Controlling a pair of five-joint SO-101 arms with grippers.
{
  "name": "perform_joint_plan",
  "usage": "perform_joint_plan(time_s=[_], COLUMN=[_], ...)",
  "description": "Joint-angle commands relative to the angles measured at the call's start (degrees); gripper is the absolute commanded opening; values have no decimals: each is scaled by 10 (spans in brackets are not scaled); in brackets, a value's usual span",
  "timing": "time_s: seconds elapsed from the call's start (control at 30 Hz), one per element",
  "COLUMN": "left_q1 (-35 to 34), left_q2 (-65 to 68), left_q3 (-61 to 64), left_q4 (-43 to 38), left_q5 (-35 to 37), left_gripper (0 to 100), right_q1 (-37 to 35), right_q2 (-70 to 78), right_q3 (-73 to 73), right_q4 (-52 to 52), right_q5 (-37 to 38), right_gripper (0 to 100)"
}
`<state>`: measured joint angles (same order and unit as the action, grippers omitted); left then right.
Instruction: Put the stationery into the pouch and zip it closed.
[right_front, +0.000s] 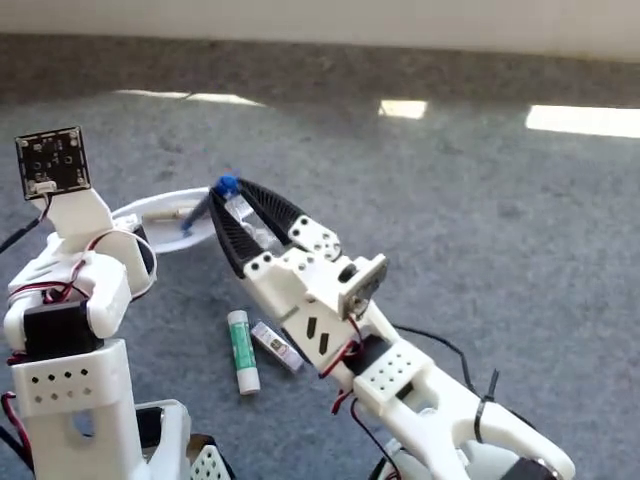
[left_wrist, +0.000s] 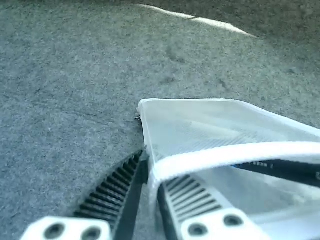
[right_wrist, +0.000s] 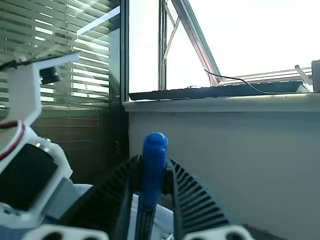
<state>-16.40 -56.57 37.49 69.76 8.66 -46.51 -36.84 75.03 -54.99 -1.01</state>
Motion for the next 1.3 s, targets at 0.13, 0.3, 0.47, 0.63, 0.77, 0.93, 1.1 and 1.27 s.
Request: perform_joint_plan(time_s=[0.13, 0.3, 0.47, 0.63, 0.77, 0.93, 1.1, 1.27], left_q1=[4, 4, 4, 4, 4, 1, -66, -109], left_q2=[0, 0, 0, 0, 0, 0, -1, 0], left_q3=[-9, -8, -8, -8, -8, -8, -13, -18], left_q4=[-4, -4, -3, -2, 0, -1, -4, -4], left_q5=[-2, -2, -2, -2, -2, -2, 23, 32], left_gripper=[7, 7, 7, 7, 7, 7, 8, 7], right_q1=[-9, -37, -61, -63, -61, -61, -61, -63], right_q2=[-52, -76, -115, -172, -239, -330, -382, -384], right_q3=[26, 25, 25, 25, 24, -16, -88, -138], right_q4=[90, 180, 251, 298, 371, 525, 702, 798], right_q5=[5, 5, 5, 5, -39, -50, -50, -48], right_gripper=[4, 27, 186, 183, 183, 183, 183, 183])
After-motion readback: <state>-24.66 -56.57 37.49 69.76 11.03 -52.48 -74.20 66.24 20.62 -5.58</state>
